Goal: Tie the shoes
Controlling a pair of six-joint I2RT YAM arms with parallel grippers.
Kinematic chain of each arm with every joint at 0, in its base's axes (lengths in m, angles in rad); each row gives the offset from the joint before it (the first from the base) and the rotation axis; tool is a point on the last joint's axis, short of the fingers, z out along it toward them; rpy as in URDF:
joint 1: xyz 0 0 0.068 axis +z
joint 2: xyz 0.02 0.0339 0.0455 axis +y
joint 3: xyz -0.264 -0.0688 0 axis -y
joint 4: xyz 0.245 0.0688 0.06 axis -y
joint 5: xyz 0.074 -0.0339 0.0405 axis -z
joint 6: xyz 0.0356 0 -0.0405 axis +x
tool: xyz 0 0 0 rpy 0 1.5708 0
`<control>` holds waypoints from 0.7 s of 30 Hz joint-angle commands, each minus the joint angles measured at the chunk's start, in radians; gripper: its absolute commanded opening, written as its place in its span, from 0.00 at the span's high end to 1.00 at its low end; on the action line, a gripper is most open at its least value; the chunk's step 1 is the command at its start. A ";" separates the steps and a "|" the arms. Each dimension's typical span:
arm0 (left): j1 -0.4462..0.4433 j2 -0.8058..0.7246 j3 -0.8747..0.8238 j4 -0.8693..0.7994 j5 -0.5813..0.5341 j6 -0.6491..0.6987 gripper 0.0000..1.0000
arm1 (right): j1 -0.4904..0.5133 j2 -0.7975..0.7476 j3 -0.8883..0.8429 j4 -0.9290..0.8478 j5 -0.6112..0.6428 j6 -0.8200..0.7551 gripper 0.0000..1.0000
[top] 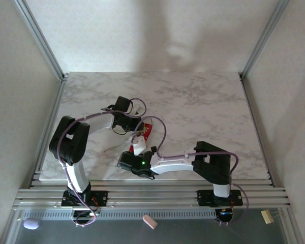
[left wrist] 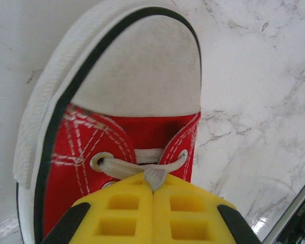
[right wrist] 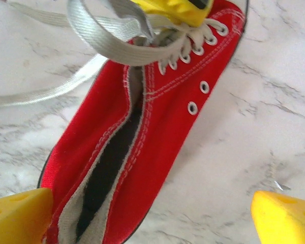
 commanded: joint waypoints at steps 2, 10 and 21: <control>-0.031 -0.017 -0.021 0.032 0.025 -0.044 1.00 | -0.011 -0.065 -0.069 -0.036 0.042 0.023 0.02; -0.040 -0.038 -0.031 0.047 0.026 -0.058 1.00 | 0.014 -0.190 -0.165 0.218 -0.046 -0.265 0.02; -0.034 -0.039 -0.020 -0.028 0.025 -0.051 1.00 | -0.048 -0.646 -0.429 0.554 -0.117 -0.498 0.01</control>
